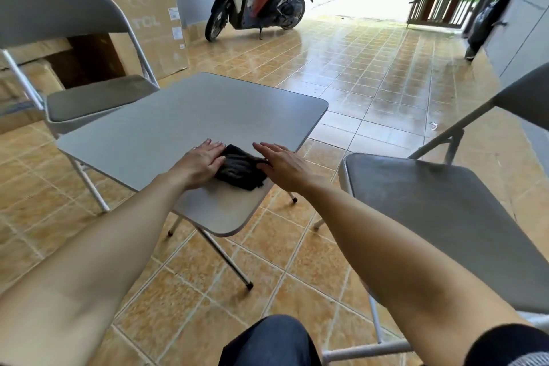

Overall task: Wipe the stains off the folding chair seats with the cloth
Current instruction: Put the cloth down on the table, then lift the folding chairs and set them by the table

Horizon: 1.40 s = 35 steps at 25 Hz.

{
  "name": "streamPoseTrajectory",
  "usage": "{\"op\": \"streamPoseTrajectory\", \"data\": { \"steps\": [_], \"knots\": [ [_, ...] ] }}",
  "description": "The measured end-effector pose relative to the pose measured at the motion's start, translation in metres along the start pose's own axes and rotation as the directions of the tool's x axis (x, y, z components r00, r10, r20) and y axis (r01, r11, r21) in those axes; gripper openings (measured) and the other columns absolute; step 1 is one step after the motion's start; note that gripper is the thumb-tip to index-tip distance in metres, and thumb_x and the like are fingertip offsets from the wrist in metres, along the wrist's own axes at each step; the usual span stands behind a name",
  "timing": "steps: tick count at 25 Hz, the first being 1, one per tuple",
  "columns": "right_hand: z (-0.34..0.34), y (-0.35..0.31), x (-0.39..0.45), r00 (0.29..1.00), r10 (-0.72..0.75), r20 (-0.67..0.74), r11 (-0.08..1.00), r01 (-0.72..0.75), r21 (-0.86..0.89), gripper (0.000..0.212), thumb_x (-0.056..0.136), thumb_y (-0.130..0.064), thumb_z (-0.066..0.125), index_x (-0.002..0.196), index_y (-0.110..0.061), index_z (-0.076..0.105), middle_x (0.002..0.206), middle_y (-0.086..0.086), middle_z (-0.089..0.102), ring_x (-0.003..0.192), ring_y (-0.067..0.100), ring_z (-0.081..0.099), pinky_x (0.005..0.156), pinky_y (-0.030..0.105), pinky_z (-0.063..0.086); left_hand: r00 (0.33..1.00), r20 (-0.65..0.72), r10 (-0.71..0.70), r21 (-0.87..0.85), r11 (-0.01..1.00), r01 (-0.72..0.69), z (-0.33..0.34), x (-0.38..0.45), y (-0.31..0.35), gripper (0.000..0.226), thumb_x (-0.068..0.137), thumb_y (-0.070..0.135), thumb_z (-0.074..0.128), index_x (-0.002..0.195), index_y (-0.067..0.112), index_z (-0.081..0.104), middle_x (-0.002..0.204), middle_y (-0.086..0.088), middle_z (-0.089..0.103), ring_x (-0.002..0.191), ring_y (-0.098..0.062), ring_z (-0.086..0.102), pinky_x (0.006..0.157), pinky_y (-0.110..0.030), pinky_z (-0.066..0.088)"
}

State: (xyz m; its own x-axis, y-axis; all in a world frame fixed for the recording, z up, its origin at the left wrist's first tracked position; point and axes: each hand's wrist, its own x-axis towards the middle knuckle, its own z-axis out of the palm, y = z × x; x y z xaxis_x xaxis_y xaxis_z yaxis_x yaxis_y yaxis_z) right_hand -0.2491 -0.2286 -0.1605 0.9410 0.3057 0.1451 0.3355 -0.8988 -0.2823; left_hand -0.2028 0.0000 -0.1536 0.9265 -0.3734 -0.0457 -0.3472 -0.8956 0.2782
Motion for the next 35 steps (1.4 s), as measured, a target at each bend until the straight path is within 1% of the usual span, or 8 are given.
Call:
{"op": "streamPoseTrajectory", "data": {
  "steps": [11,19,22,27,29,31,33,35],
  "knots": [
    [-0.326,0.053,-0.113,0.812,0.515,0.273,0.856,-0.476,-0.202,0.056,0.094,-0.047,0.047,0.143,-0.021,0.038,0.152,0.001,0.039,0.136,0.030,0.040,0.108,0.049,0.036,0.976,0.215,0.025,-0.321,0.946,0.046,-0.193,-0.025,0.230,0.051,0.099,0.039,0.042,0.144,0.016,0.042,0.151,-0.005,0.043,0.139,-0.024,0.040,0.113,-0.038,0.033],
    [-0.504,0.147,-0.240,0.590,0.773,0.233,0.628,-0.763,-0.151,0.065,0.091,-0.042,0.057,0.147,-0.019,0.032,0.153,0.007,0.037,0.136,0.030,0.041,0.107,0.041,0.038,0.878,0.474,-0.061,-0.723,0.543,0.428,-0.190,-0.090,0.442,0.049,0.097,0.030,0.050,0.139,0.005,0.048,0.141,-0.012,0.053,0.128,-0.026,0.051,0.102,-0.029,0.039],
    [-0.521,0.203,-0.269,0.539,0.795,0.278,0.577,-0.814,-0.070,0.073,0.088,-0.039,0.062,0.148,-0.015,0.028,0.152,0.011,0.037,0.136,0.032,0.040,0.108,0.040,0.035,0.760,0.637,-0.130,-0.698,0.321,0.640,-0.161,-0.095,0.526,0.049,0.095,0.037,0.051,0.135,0.008,0.052,0.135,-0.013,0.056,0.125,-0.031,0.052,0.102,-0.036,0.043],
    [-0.517,0.298,-0.294,0.501,0.808,0.312,0.476,-0.865,0.157,0.093,0.078,-0.037,0.075,0.150,-0.014,0.020,0.155,0.012,0.032,0.138,0.034,0.036,0.109,0.044,0.035,0.442,0.863,-0.245,-0.489,-0.183,0.853,-0.097,-0.095,0.654,0.051,0.088,0.044,0.057,0.128,0.013,0.052,0.106,-0.004,0.060,0.088,-0.025,0.058,0.074,-0.027,0.048],
    [-0.506,0.320,-0.292,0.455,0.825,0.335,0.390,-0.888,0.245,0.097,0.075,-0.041,0.076,0.149,-0.013,0.020,0.154,0.011,0.033,0.138,0.034,0.036,0.108,0.045,0.036,0.340,0.920,-0.196,-0.389,-0.342,0.855,-0.076,-0.100,0.684,0.039,0.086,0.042,0.058,0.109,0.011,0.059,0.102,-0.001,0.064,0.085,-0.022,0.061,0.081,-0.029,0.051],
    [-0.489,0.336,-0.293,0.400,0.802,0.443,0.263,-0.903,0.338,0.095,0.073,-0.043,0.077,0.147,-0.014,0.025,0.149,0.011,0.038,0.133,0.034,0.041,0.105,0.047,0.038,0.206,0.967,-0.151,-0.254,-0.494,0.832,-0.053,-0.103,0.712,0.050,0.085,0.044,0.058,0.126,0.015,0.056,0.126,-0.001,0.060,0.116,-0.026,0.057,0.103,-0.037,0.042],
    [-0.469,0.344,-0.300,0.364,0.746,0.557,0.097,-0.888,0.450,0.087,0.071,-0.040,0.080,0.141,-0.015,0.034,0.138,0.010,0.048,0.120,0.031,0.052,0.096,0.046,0.046,0.146,0.980,-0.135,-0.197,-0.556,0.807,-0.043,-0.105,0.735,0.062,0.090,0.040,0.055,0.144,0.014,0.039,0.147,-0.004,0.045,0.138,-0.030,0.039,0.113,-0.041,0.032],
    [-0.456,0.349,-0.306,0.335,0.718,0.611,-0.069,-0.839,0.540,0.075,0.073,-0.028,0.080,0.135,-0.011,0.042,0.130,0.013,0.056,0.109,0.030,0.059,0.087,0.042,0.053,0.154,0.977,-0.150,-0.214,-0.613,0.761,-0.032,-0.099,0.747,0.041,0.093,0.033,0.052,0.128,0.012,0.051,0.124,-0.007,0.059,0.112,-0.027,0.056,0.088,-0.031,0.051]
  ]
}}
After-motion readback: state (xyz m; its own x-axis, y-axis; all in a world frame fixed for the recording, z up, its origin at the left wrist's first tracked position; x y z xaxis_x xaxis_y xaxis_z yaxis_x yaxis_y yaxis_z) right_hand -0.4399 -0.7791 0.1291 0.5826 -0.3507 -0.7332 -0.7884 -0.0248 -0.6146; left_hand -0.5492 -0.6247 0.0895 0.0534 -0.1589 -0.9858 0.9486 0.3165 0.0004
